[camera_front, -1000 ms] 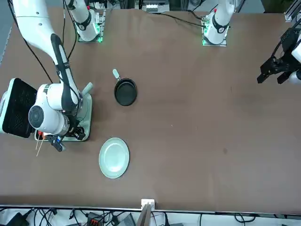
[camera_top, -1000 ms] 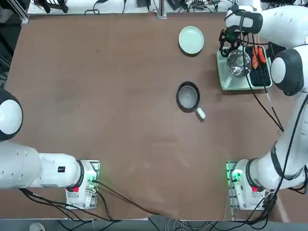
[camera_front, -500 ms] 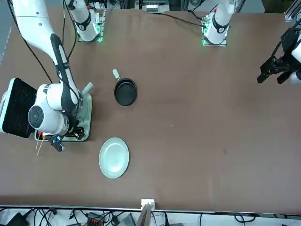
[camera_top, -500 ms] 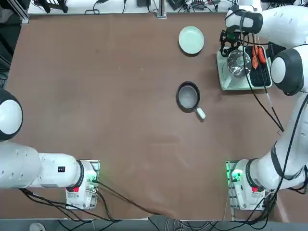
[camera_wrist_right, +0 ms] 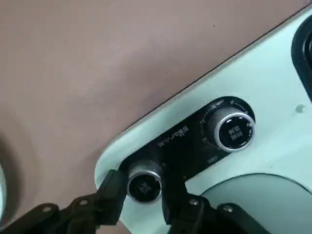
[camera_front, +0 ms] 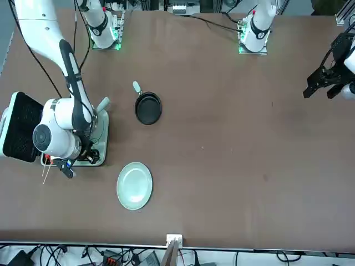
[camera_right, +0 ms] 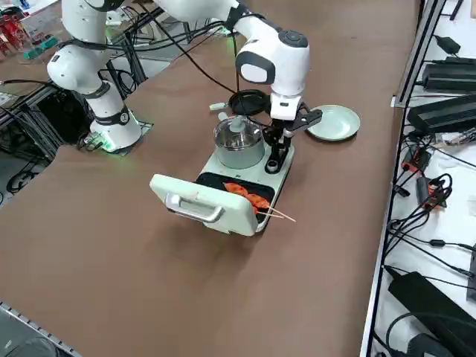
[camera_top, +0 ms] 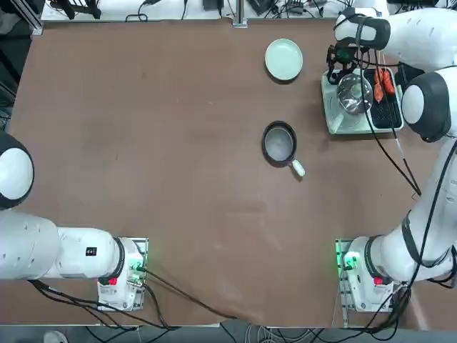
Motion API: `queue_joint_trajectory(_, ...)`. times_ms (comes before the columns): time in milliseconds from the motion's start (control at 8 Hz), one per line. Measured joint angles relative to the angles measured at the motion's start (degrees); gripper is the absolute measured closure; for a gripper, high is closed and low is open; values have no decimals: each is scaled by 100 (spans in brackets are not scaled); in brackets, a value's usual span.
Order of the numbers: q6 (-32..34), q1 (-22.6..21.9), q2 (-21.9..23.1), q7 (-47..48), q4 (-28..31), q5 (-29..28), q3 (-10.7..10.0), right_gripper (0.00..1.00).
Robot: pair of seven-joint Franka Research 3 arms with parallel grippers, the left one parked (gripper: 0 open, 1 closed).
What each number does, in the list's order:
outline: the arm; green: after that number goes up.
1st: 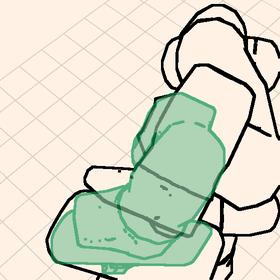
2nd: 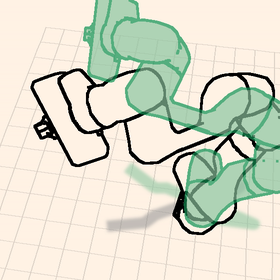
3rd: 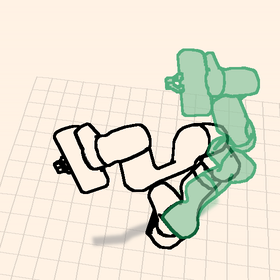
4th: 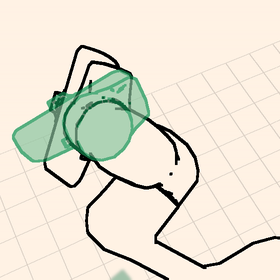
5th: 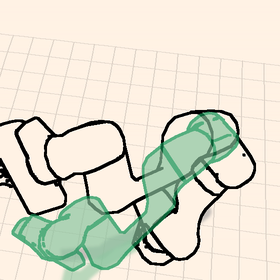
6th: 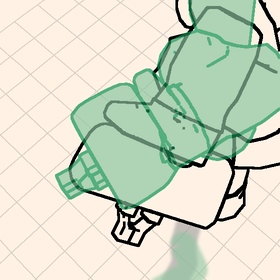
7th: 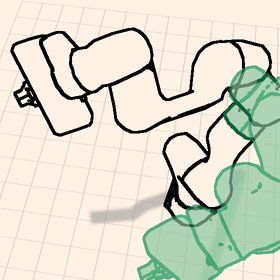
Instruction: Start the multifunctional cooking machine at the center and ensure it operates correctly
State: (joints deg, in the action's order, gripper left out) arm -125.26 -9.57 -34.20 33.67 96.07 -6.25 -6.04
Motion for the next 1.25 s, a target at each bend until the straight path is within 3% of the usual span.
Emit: queue_joint_trajectory(1250,10,0,0,-1467,-5,6,-1,57)
